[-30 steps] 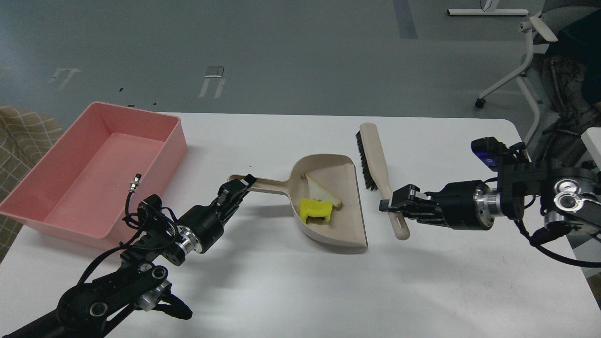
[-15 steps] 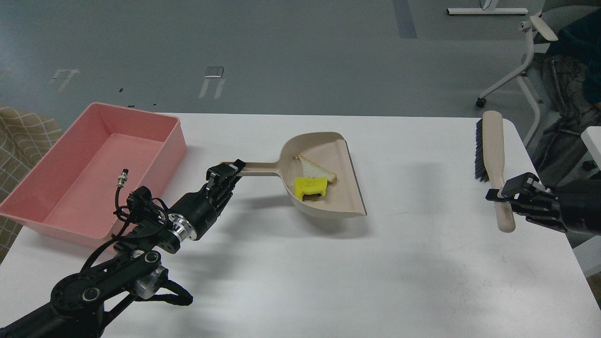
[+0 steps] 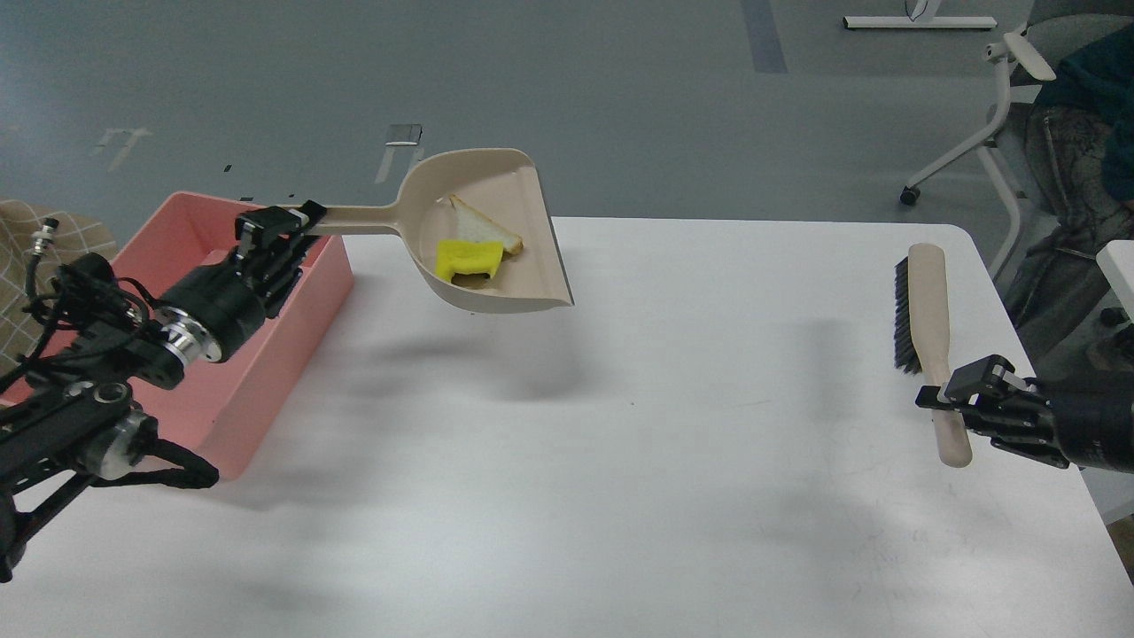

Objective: Sweep and dump garbage into bin
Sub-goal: 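Carry the dustpan over the pink bin and tip it to dump debris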

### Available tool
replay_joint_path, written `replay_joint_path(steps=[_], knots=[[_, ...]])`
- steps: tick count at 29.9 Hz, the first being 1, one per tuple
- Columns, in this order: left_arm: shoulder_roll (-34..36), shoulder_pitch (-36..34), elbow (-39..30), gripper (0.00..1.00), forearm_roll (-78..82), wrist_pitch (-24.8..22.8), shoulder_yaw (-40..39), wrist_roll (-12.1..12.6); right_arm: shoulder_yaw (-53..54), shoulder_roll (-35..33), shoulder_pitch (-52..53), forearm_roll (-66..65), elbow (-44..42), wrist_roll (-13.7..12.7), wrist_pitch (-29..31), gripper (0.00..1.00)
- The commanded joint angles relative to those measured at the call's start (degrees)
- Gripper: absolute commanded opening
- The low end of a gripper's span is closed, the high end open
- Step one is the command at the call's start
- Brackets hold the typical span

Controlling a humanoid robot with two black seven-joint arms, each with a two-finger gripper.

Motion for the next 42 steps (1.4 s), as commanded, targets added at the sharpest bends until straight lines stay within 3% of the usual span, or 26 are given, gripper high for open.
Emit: replay_joint_path(steps=[1,7,9,11,13,19,24,26,33,39,42], knots=[[4.38,0.79,-0.27,0.0,-1.48,-3.1,-3.25,-0.26,-0.01,0.45,-0.28,-0.08,0.0,-0.01,0.0,0.0],[12.99,1.67,-0.36,0.0,-6.49,-7.85,-6.25,-1.05,0.16,0.63,-0.28,-0.08,0.08,-0.01,0.0,0.0],[16.95,1.67,0.16,0.0,-9.04,-9.69,-6.25,-2.8,0.25,0.54,-0.28,-0.08,0.0,-0.01,0.0,0.0],[21.6,1.76,2.44,0.0,-9.92,-12.15,-6.16,-6.22,0.25,0.19,-0.28,-0.08,0.08,-0.01,0.0,0.0],[23.2,1.84,4.29,0.0,-10.01,-13.65,-6.07,-7.37,0.16,0.19,-0.37,-0.08,0.08,-0.01,0.0,0.0],[26.45,1.93,17.54,0.0,-13.0,-22.17,-6.16,-10.1,0.69,0.28,-0.37,-0.08,0.08,-0.01,0.0,0.0],[25.84,2.19,28.52,0.0,-12.39,-26.91,-5.28,-12.7,0.78,0.28,-0.37,-0.08,0.08,-0.01,0.0,0.0],[25.66,2.46,33.02,0.0,-12.21,-28.5,-4.23,-12.7,0.78,0.28,-0.37,-0.08,0.08,-0.01,0.0,0.0],[26.54,2.55,37.7,0.0,-8.88,-27.11,2.98,-12.7,0.87,0.63,-0.37,-0.08,0.08,-0.01,0.0,0.0],[27.24,2.11,37.7,0.0,1.92,-19.38,2.98,-12.7,0.87,0.63,-0.37,-0.08,0.08,-0.01,0.0,0.0],[28.29,1.23,37.61,0.0,3.26,-18.4,2.72,-12.7,0.78,0.63,-0.37,-0.08,0.08,-0.01,0.0,0.0]])
